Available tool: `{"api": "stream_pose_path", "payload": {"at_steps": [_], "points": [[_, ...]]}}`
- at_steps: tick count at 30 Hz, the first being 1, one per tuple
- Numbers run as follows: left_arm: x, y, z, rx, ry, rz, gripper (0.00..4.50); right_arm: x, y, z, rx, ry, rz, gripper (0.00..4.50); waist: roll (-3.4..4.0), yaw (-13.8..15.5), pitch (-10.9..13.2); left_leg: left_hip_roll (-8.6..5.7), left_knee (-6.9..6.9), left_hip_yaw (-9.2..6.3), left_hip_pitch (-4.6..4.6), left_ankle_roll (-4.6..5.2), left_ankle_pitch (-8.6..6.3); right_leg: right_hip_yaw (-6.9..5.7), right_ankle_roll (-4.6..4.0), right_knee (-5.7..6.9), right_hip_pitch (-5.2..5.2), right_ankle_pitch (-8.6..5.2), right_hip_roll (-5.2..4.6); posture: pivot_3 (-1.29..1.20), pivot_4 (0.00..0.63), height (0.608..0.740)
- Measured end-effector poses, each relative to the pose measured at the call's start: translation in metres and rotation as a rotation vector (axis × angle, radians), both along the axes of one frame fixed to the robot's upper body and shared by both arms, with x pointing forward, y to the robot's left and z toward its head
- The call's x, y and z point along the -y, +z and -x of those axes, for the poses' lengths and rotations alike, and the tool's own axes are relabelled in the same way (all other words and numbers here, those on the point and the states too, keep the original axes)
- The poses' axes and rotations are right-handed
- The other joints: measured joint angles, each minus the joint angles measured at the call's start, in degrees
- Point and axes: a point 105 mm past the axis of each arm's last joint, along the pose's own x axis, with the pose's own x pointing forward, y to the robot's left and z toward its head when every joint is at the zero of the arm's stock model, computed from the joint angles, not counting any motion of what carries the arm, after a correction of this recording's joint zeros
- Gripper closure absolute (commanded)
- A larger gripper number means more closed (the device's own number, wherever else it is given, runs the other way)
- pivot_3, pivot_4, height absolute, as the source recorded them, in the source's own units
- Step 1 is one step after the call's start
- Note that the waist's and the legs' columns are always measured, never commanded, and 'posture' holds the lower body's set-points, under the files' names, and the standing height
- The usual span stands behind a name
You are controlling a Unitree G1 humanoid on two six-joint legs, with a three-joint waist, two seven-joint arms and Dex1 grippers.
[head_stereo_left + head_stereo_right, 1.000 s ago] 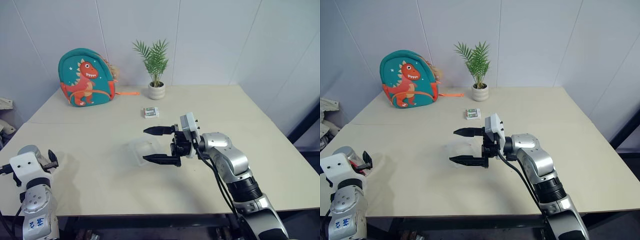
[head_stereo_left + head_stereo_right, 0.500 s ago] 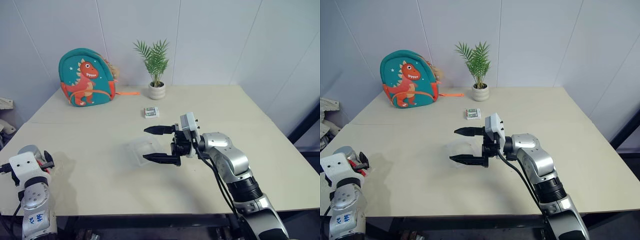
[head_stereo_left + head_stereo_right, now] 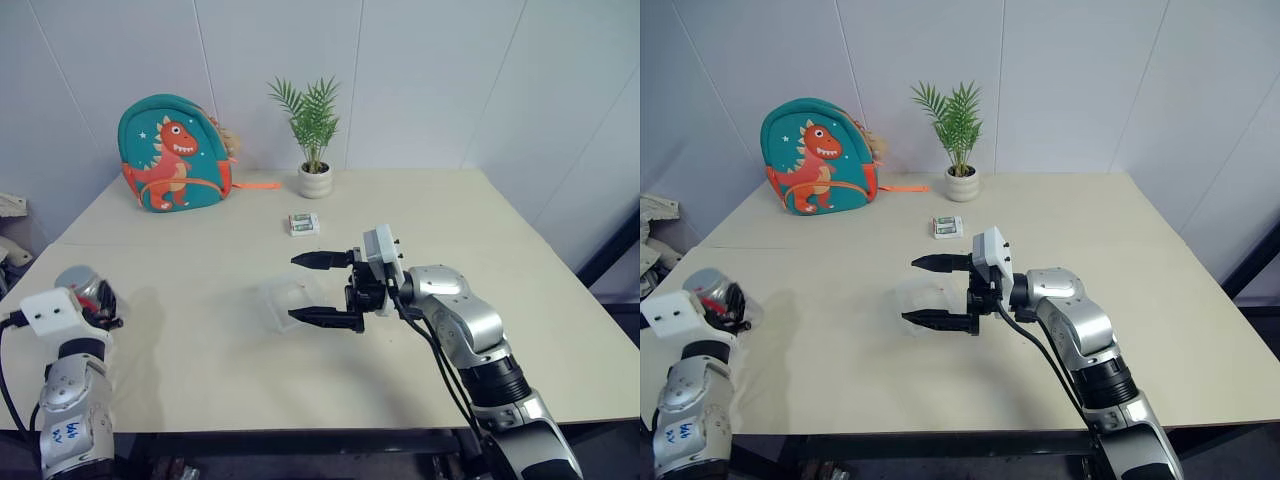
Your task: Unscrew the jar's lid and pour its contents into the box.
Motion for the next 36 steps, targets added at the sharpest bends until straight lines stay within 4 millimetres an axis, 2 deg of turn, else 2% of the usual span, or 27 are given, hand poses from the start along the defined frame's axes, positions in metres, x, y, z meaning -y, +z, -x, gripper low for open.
{"api": "stream_pose_path", "payload": {"at_steps": [3,6,10,12,15,17,20,24,32,36], "points": [[0.028,0.026,0.003,0.027,-0.227,-0.102,2.31,0.012,-0.004,0.001,-0.022,-0.039,0.015,0.00,0.01,0.00,0.00,0.00,-0.01,-0.01,-0.12,0.03,-0.05,-0.01,-0.01,-0.13,-0.05,-0.01,-0.03,0.00,0.150,0.740],[0.061,0.036,0.004,-0.018,-0.463,-0.176,2.31,0.032,-0.009,0.001,-0.056,-0.111,0.026,0.00,0.02,0.02,0.01,0.01,-0.03,-0.03,-0.19,0.07,-0.08,-0.05,-0.03,-0.23,-0.07,-0.02,-0.04,0.00,0.150,0.740],[0.101,0.047,0.001,-0.069,-0.729,-0.272,2.31,0.049,-0.016,0.007,-0.076,-0.174,0.051,0.00,0.03,0.05,0.02,0.00,-0.03,-0.06,-0.24,0.08,-0.08,-0.07,-0.37,-0.31,-0.06,-0.21,-0.02,0.00,0.150,0.740],[0.132,0.055,0.001,-0.066,-0.912,-0.345,2.31,0.057,-0.016,0.010,-0.080,-0.206,0.059,0.00,0.05,0.09,0.03,-0.03,-0.02,-0.05,-0.27,0.11,-0.07,-0.06,-0.43,-0.37,-0.05,-0.24,-0.03,0.00,0.150,0.740],[0.171,0.057,0.003,-0.045,-1.146,-0.419,2.31,0.063,-0.011,0.013,-0.072,-0.248,0.050,0.00,0.06,0.10,0.03,-0.05,-0.01,-0.03,-0.27,0.13,-0.08,-0.05,-0.42,-0.41,-0.03,-0.23,-0.03,0.00,0.150,0.740],[0.190,0.048,0.006,-0.051,-1.280,-0.437,2.31,0.060,-0.006,0.018,-0.056,-0.252,0.038,0.00,0.07,-0.30,0.04,0.00,-0.02,0.00,-0.26,0.14,-0.09,-0.02,-0.28,-0.40,-0.05,-0.16,0.03,0.00,0.150,0.740],[0.205,0.032,0.002,-0.085,-1.395,-0.410,2.31,0.052,0.001,0.023,-0.059,-0.263,-0.004,0.00,0.09,-0.28,0.05,0.15,-0.01,-0.03,-0.26,0.13,-0.10,-0.02,-0.02,-0.35,-0.07,-0.02,0.23,0.00,0.150,0.740],[0.220,0.023,-0.004,-0.102,-1.490,-0.385,2.31,0.037,0.007,0.025,-0.054,-0.280,-0.044,0.00,0.09,-0.03,0.05,0.17,0.05,-0.07,-0.28,0.13,-0.10,0.00,-0.02,-0.34,-0.06,-0.01,0.30,0.00,0.150,0.740],[0.241,0.008,-0.002,-0.133,-1.603,-0.440,2.31,0.006,0.004,0.012,-0.139,-0.336,-0.035,0.00,0.10,0.01,0.05,0.17,0.05,-0.09,-0.32,0.13,-0.10,0.02,-0.01,-0.31,-0.10,0.00,0.31,0.00,0.150,0.740],[0.245,0.007,-0.002,-0.132,-1.611,-0.449,2.31,-0.005,-0.005,0.011,-0.153,-0.332,-0.004,0.00,0.10,0.02,0.05,0.17,0.06,-0.09,-0.34,0.13,-0.10,0.02,0.00,-0.32,-0.10,0.00,0.30,0.00,0.150,0.740]]}}
